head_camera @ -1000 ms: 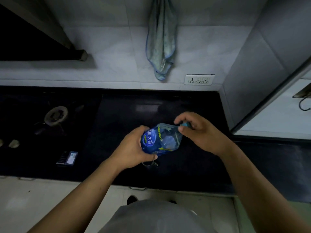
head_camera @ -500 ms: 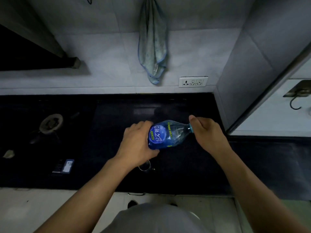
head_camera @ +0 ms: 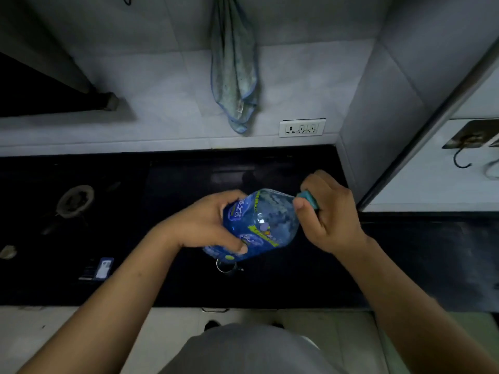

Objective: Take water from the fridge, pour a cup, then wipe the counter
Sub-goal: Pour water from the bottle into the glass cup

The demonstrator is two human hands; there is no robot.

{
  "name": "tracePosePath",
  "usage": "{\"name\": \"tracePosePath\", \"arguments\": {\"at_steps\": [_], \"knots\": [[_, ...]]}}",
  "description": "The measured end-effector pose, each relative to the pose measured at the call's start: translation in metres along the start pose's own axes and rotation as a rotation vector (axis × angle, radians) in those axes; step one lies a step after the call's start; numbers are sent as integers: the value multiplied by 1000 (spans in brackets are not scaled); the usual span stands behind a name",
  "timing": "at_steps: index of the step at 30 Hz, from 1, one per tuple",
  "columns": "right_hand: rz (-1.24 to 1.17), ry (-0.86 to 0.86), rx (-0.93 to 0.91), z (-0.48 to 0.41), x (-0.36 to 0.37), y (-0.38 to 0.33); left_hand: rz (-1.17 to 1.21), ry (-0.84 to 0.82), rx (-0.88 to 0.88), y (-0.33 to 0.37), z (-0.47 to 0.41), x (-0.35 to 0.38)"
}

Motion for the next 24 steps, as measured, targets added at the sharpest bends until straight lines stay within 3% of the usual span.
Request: {"name": "tracePosePath", "arguments": {"at_steps": [2, 5, 6, 8, 10, 11, 13, 17, 20, 22, 24], "knots": [[53, 40, 94, -2, -1, 12, -40, -44, -31, 1, 0, 5], [156, -138, 801, 14, 13, 78, -569, 265, -106, 9, -3, 4], [184, -193, 872, 22, 16, 86, -688, 361, -98, 11, -4, 6], [166, -102, 554, 12, 10, 67, -562, 341, -48, 7, -5, 8], [59, -19, 158, 8, 1, 30, -185, 128, -24, 1, -5, 9], [31, 6, 85, 8, -1, 23, -54, 32, -26, -1, -4, 11], [67, 69, 172, 8, -2, 31, -28, -14, -48, -1, -4, 14], [126, 61, 759, 30, 7, 83, -358, 265, -97, 3, -6, 25], [-245, 64, 868, 45, 24, 92, -334, 351, -71, -5, -4, 26], [-686, 149, 1018, 56, 44, 87, -163, 353, -79, -16, -1, 21], [-944, 104, 1175, 71, 75, 84, 90, 377, -98, -26, 7, 17]]}}
Point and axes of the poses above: each hand's wrist, its own z-axis away from the middle knuckle, its own x-axis out of the palm, y = z × x, the point moved 8 cm from there along -z, towards the middle knuckle, and after that the axes turned 8 degrees about -z, right-handed, at the moved point
